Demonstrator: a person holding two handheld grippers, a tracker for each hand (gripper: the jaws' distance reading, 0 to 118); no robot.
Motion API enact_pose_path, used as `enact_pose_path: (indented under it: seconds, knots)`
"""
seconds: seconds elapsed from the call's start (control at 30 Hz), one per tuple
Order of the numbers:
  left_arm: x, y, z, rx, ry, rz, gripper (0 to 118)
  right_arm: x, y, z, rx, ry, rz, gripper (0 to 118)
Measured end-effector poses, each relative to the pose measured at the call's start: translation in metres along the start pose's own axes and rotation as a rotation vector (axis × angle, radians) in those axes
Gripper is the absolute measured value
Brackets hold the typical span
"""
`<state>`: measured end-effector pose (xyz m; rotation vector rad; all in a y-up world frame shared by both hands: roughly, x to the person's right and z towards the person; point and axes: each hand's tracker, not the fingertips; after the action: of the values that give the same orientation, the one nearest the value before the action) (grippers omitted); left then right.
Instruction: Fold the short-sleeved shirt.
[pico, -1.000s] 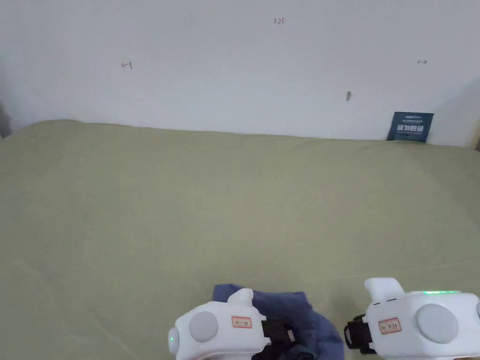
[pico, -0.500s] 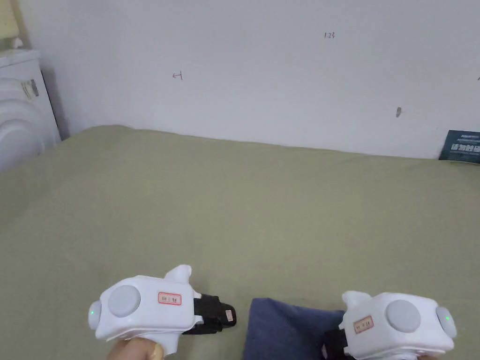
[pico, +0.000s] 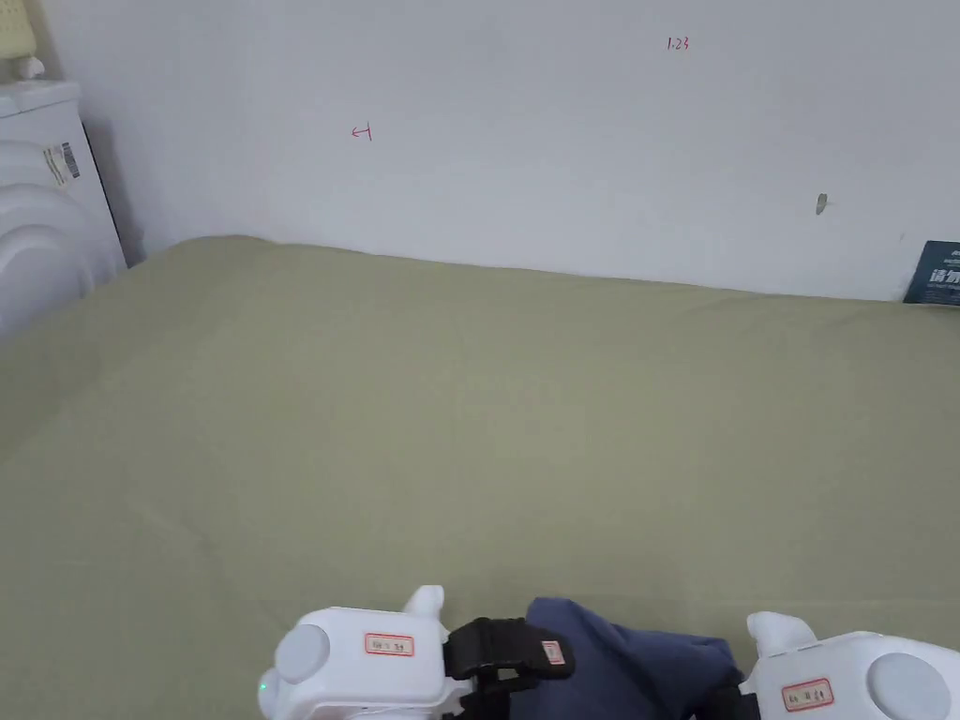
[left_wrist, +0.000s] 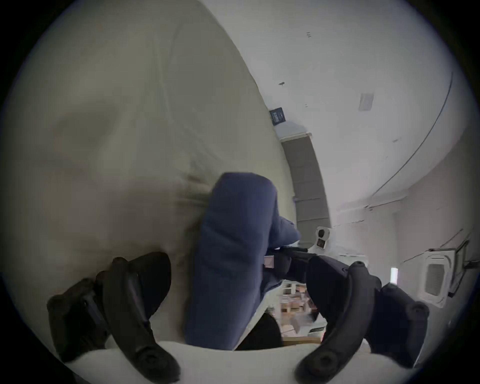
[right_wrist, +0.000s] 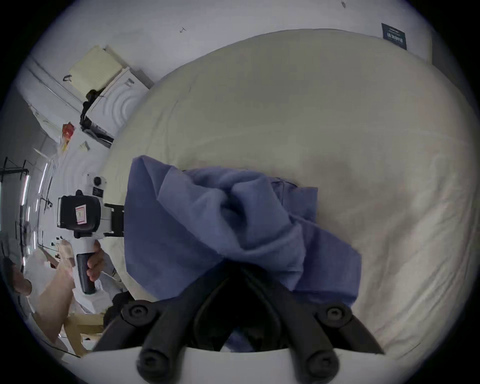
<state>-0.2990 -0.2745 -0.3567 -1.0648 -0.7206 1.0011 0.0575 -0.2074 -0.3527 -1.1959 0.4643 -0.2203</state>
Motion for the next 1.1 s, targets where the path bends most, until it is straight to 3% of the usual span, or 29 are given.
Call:
enact_pose_path:
  seconds: [0.07,0.1,0.13,0.17,0.23,0.33,0.57,0.63,0.8,1.1]
  knots:
    - [0.001,-0.003,-0.003,0.051,-0.045,0.001,102,0.002,-0.002,0.003,0.009,0.005,-0.014,0]
    - [-0.003,-0.004,-0.007,0.052,-0.032,0.062,92,0.004,-0.003,0.004,0.015,0.011,-0.023,0]
    - [-0.011,-0.005,-0.01,0.048,0.018,0.135,50,0.006,-0.004,0.005,0.019,0.017,-0.025,0]
    - [-0.021,-0.007,-0.011,0.052,0.074,0.174,21,0.007,-0.005,0.005,0.024,0.02,-0.023,0]
    - [-0.026,-0.016,-0.005,0.109,-0.057,0.167,21,0.011,-0.007,0.005,0.036,0.037,-0.021,0]
    - [-0.004,-0.008,-0.003,0.066,0.059,0.087,21,0.01,-0.01,0.006,0.055,0.043,-0.039,0]
    - [0.032,0.021,0.052,0.058,0.077,-0.047,21,-0.03,-0.002,0.018,0.163,-0.016,0.014,0]
    - [0.029,0.037,0.088,0.11,0.121,-0.041,21,-0.049,0.007,0.02,0.212,-0.052,0.052,0]
    - [0.008,0.09,0.214,0.176,0.309,-0.072,21,-0.097,0.027,0.006,0.257,-0.047,0.061,0]
    - [-0.032,0.151,0.441,0.26,0.702,-0.026,21,-0.155,0.033,-0.053,0.177,0.024,0.079,0]
